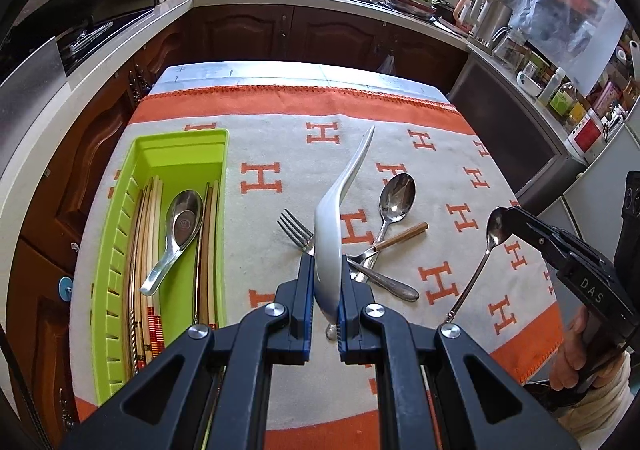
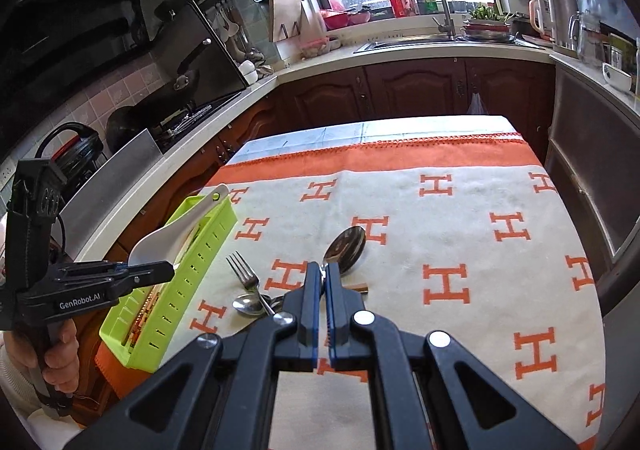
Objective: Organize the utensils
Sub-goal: 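Carry the white ceramic spoon into the green tray and open the left tool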
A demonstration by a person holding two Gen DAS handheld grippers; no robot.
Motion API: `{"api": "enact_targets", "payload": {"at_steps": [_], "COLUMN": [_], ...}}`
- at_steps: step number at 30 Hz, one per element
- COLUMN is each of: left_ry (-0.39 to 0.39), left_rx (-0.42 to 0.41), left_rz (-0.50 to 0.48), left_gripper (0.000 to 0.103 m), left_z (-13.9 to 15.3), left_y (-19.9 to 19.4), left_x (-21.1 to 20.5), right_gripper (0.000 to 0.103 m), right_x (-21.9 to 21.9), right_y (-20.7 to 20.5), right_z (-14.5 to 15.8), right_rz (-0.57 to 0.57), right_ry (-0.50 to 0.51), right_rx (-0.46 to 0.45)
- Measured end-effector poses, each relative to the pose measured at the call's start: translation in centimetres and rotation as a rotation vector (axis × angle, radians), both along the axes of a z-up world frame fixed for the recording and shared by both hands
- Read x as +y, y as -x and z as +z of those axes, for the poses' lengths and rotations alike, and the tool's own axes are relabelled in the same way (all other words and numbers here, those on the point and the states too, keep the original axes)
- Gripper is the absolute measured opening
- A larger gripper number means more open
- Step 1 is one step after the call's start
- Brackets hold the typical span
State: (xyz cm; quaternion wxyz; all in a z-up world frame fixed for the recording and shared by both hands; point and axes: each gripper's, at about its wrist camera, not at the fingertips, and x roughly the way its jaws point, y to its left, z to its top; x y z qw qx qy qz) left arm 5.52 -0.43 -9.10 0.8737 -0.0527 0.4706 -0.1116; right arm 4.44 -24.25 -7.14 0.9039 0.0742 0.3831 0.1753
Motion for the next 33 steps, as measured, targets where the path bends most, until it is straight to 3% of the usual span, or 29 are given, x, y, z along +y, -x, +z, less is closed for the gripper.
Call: {"api": "enact_targets", "payload": {"at_steps": [14, 22, 33], "left_ry": [-0.005, 0.017, 0.041], "left_rx": [-0.023, 0.038, 0.120], "left_rz": [0.175, 0.247, 0.244], "left_gripper": [0.007, 0.007, 0.007], "left_z": [0.5, -2.4, -7.0], "left_y": [3.5, 4.1, 3.2], "left_x": [7.8, 11.7, 13.4], "right_gripper": [0.002, 0.002, 0.002], "right_x": [6.2, 12.5, 18.9], "right_y": [-0.8, -2.5, -3.5], "right_z": [1.7, 2.6, 2.1], "right_rz": [0.117, 0.215, 0.311], "right_ry": [-0.054, -0.030, 0.067], "right_rx": [0.028, 0.024, 0.020]}}
